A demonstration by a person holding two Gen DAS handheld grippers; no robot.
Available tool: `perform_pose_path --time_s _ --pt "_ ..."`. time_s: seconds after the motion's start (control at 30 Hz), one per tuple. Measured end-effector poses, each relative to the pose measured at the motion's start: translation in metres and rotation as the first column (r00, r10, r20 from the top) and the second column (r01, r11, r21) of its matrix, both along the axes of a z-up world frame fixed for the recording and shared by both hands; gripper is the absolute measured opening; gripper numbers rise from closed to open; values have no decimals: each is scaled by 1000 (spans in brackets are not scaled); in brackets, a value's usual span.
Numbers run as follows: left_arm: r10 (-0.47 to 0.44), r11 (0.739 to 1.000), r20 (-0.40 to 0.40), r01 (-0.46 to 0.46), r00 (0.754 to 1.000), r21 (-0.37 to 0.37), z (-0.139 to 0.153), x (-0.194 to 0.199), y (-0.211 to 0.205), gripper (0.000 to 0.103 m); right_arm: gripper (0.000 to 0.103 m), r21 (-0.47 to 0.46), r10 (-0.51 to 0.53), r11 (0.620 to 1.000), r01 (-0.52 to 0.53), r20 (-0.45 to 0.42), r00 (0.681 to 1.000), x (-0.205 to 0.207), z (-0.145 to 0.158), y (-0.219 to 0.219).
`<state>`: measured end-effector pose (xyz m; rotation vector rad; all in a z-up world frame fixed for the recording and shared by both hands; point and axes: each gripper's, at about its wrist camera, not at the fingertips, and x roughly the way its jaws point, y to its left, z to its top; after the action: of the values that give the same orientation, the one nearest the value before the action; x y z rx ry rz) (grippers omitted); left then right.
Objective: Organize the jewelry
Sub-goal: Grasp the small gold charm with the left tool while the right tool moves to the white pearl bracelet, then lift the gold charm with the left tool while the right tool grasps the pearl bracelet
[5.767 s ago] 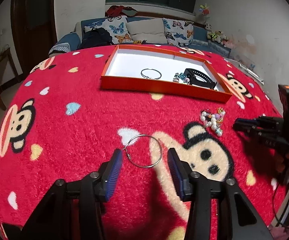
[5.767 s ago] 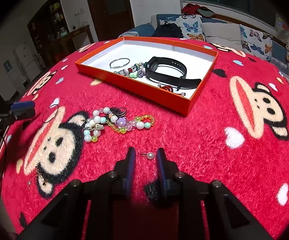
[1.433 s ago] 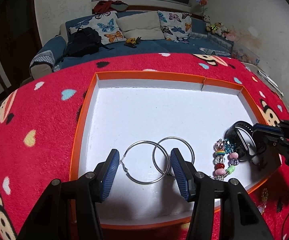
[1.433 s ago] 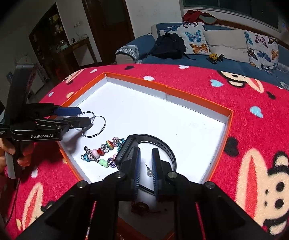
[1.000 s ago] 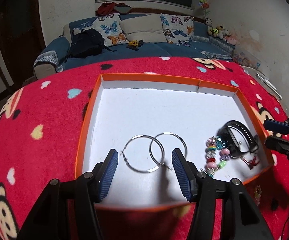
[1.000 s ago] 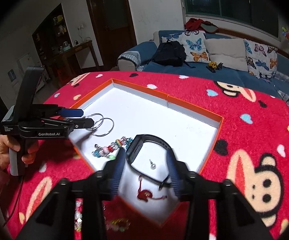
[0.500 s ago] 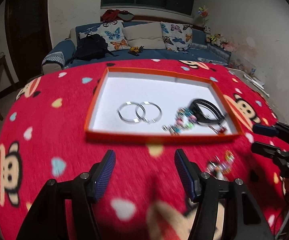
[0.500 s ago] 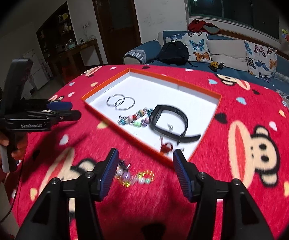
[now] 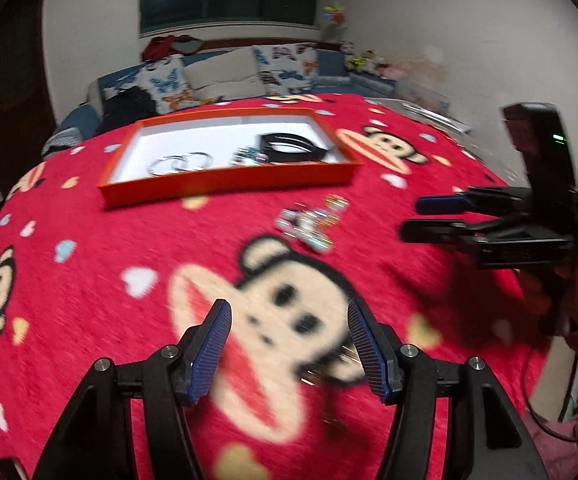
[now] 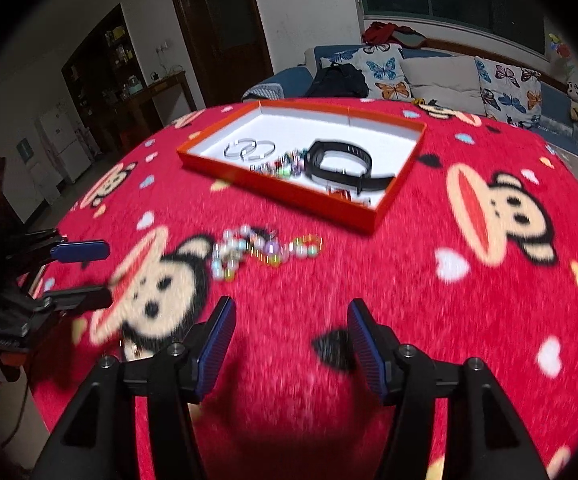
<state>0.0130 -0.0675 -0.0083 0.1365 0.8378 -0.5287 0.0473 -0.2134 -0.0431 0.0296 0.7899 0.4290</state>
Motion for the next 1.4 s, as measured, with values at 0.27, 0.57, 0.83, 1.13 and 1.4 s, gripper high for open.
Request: perform_pose_path --time_s 0.27,0.57,0.83,1.13,1.4 --pt "-99 995 -26 99 995 4 -20 -31 -29 39 63 -7 -30 1000 30 -34 999 -17 -16 -5" --pt "-104 994 -34 105 994 42 -34 -28 -33 23 63 10 -41 999 41 -41 998 -21 -19 -8" --pt "-99 994 -44 101 994 40 -35 -23 -32 23 63 15 -40 999 40 -42 998 -21 -20 -8" --pt "-92 994 -28 93 995 49 -38 -21 -34 11 63 15 -39 999 39 -43 998 -21 -20 -7" --pt "-68 997 -16 68 998 27 -33 -22 -31 11 63 6 -21 1000 21 -35 999 -18 -17 -3"
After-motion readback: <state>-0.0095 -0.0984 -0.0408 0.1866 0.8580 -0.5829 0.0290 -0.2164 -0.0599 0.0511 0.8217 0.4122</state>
